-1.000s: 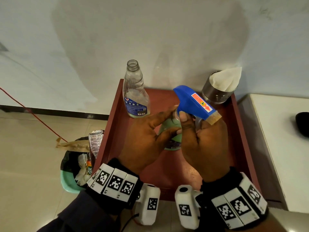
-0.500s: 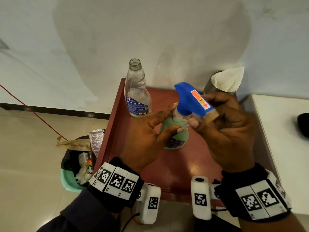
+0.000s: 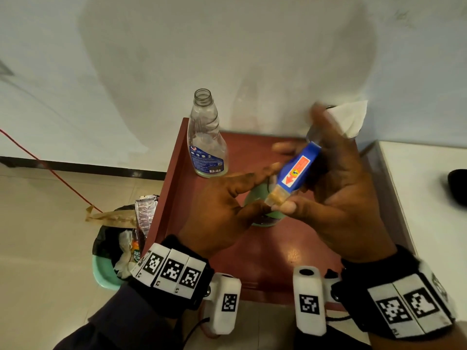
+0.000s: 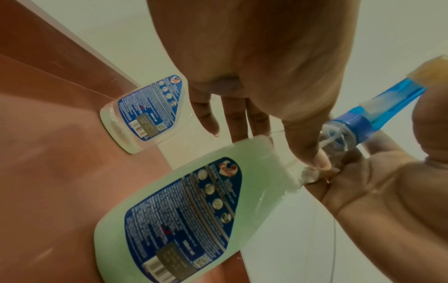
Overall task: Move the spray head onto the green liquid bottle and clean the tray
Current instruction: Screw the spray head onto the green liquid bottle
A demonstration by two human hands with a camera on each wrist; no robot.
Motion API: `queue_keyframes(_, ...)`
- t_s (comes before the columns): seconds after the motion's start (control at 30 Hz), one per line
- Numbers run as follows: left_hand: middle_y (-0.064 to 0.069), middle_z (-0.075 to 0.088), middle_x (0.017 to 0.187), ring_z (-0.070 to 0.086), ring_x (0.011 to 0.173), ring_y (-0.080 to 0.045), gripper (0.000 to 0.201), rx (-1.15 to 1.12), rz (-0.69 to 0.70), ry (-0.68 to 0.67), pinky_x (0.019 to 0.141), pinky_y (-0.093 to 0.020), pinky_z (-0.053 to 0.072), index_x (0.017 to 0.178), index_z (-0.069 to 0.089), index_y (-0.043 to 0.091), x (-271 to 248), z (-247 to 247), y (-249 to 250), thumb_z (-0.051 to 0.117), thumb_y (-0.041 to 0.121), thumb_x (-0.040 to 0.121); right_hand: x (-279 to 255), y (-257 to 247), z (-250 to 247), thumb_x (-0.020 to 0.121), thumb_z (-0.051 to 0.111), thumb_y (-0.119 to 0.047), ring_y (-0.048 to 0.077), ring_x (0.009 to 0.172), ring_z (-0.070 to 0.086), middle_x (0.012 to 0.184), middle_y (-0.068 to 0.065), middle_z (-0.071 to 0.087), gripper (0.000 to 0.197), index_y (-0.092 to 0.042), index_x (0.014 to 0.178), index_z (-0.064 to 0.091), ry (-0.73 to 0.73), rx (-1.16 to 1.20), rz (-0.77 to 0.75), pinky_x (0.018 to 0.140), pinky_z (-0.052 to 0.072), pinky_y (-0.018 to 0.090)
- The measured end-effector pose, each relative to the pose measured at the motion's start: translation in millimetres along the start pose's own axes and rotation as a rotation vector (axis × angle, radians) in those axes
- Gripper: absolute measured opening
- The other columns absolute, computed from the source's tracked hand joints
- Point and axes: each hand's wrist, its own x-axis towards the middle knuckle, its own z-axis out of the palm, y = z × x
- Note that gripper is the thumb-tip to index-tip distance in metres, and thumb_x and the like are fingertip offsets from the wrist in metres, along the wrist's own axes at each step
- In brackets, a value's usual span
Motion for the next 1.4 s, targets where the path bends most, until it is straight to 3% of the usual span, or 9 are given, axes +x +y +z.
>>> queue_keyframes(0.13, 0.003, 0.077, 0.118, 0.072, 0.112, -0.018, 0.036, -0.001, 0.004, -0.010, 0.092, -0.051, 0.059, 0.128, 0.072, 0.019, -3, 6, 2, 0.073, 0.028, 0.093, -4, -11, 30, 0.065, 0.089, -0.047, 0.022, 0.081, 0.071, 0.092, -0.003, 0.069, 0.051, -0.033, 0.100, 0.055, 0.310, -0.225, -0.033, 0.069, 0.060, 0.040)
queue_keyframes(0.4, 0.006, 0.076, 0.124, 0.071, 0.115, -0.012, 0.047, 0.089, 0.003, 0.022, 0.096, -0.046, 0.057, 0.134, 0.070, 0.021, -5, 13, 2, 0.079, 0.031, 0.090, -6, -27, 23, 0.079, 0.084, -0.047, 0.004, 0.071, 0.065, 0.076, -0.023, 0.059, 0.035, -0.022, 0.083, 0.059, 0.487, -0.639, -0.141, 0.055, 0.045, 0.008)
queue_keyframes(0.57, 0.002, 0.076, 0.124, 0.072, 0.115, -0.018, 0.049, 0.033, -0.009, 0.038, 0.097, -0.050, 0.057, 0.134, 0.070, 0.014, -5, 11, -4, 0.079, 0.028, 0.089, -4, -30, 15, 0.089, 0.077, -0.022, -0.001, 0.072, 0.057, 0.079, -0.022, 0.053, 0.043, -0.022, 0.128, 0.058, 0.269, -0.581, -0.210, 0.068, 0.042, 0.007)
queue_keyframes(0.63, 0.000, 0.076, 0.125, 0.072, 0.116, -0.019, 0.051, 0.034, -0.010, 0.067, 0.098, -0.052, 0.056, 0.134, 0.069, 0.010, -5, 9, -6, 0.081, 0.027, 0.087, -3, -32, -1, 0.092, 0.068, -0.017, 0.003, 0.080, 0.055, 0.086, -0.005, 0.055, 0.040, -0.018, 0.131, 0.062, 0.070, -0.625, -0.234, 0.074, 0.041, 0.011)
queue_keyframes(0.77, 0.001, 0.076, 0.123, 0.072, 0.113, -0.018, 0.050, 0.076, -0.004, 0.057, 0.096, -0.050, 0.056, 0.134, 0.069, 0.013, -3, 9, -5, 0.080, 0.030, 0.088, -1, -33, -23, 0.092, 0.069, -0.018, 0.004, 0.083, 0.054, 0.088, -0.002, 0.055, 0.038, -0.015, 0.130, 0.065, -0.056, -0.651, -0.253, 0.078, 0.038, 0.008)
queue_keyframes(1.07, 0.006, 0.076, 0.123, 0.072, 0.112, -0.011, 0.051, 0.198, -0.019, 0.091, 0.091, -0.045, 0.059, 0.142, 0.064, 0.023, -8, 11, -1, 0.070, 0.041, 0.095, -9, -21, 24, 0.087, 0.075, -0.014, 0.005, 0.063, 0.048, 0.084, 0.005, 0.064, 0.023, -0.004, 0.109, 0.076, 0.344, -0.885, -0.341, 0.058, 0.044, 0.015)
queue_keyframes(1.17, 0.002, 0.077, 0.119, 0.074, 0.109, -0.017, 0.051, 0.168, 0.010, 0.065, 0.089, -0.048, 0.059, 0.138, 0.067, 0.021, -8, 10, -1, 0.069, 0.046, 0.094, -3, -26, 2, 0.090, 0.072, -0.025, 0.001, 0.078, 0.053, 0.097, -0.006, 0.055, 0.040, -0.011, 0.127, 0.067, 0.116, -0.665, -0.231, 0.070, 0.042, 0.011)
queue_keyframes(1.27, 0.000, 0.077, 0.119, 0.073, 0.109, -0.021, 0.052, 0.171, 0.023, 0.036, 0.090, -0.051, 0.058, 0.138, 0.067, 0.023, -7, 12, -2, 0.071, 0.045, 0.091, 0, -25, -23, 0.094, 0.057, -0.038, 0.009, 0.113, 0.054, 0.128, 0.002, 0.048, 0.053, -0.018, 0.144, 0.053, -0.134, -0.556, -0.163, 0.090, 0.042, 0.012)
queue_keyframes(1.4, 0.001, 0.076, 0.124, 0.072, 0.113, -0.021, 0.055, 0.148, 0.024, 0.001, 0.092, -0.052, 0.057, 0.141, 0.065, 0.020, -7, 10, -5, 0.072, 0.042, 0.092, 2, -20, -24, 0.092, 0.055, -0.061, 0.018, 0.142, 0.043, 0.159, 0.001, 0.032, 0.054, -0.033, 0.138, 0.051, -0.179, -0.538, -0.157, 0.106, 0.046, 0.031)
